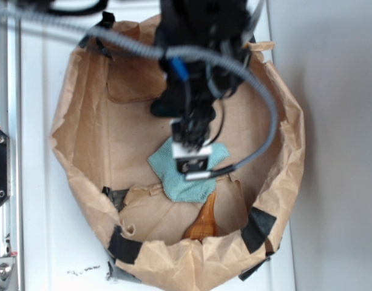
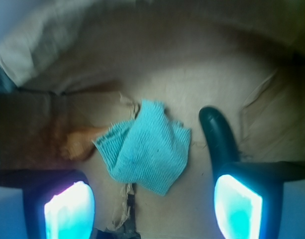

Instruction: Grab the plastic pickle.

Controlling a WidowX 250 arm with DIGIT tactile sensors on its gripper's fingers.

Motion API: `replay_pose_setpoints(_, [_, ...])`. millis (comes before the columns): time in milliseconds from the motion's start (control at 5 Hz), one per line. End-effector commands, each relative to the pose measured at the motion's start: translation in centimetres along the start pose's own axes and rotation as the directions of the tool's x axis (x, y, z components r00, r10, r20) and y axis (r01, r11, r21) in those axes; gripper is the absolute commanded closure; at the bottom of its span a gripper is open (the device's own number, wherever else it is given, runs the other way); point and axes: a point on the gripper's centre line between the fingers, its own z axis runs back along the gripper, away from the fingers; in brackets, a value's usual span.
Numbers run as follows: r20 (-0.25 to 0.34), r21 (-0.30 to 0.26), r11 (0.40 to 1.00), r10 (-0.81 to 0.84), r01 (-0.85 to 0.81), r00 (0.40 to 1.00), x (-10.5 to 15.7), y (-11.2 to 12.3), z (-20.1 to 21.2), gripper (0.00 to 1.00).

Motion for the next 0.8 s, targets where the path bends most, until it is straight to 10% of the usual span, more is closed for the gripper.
replay_pose_setpoints(0, [0.115,0.061,0.997,0.037,-0.045,0.993,3.0,1.7,-0.7,0.0])
replay_pose_setpoints(600, [0.152,0.097,0.995,-0.023,0.008,0.988,2.9,2.0,-2.3,0.0])
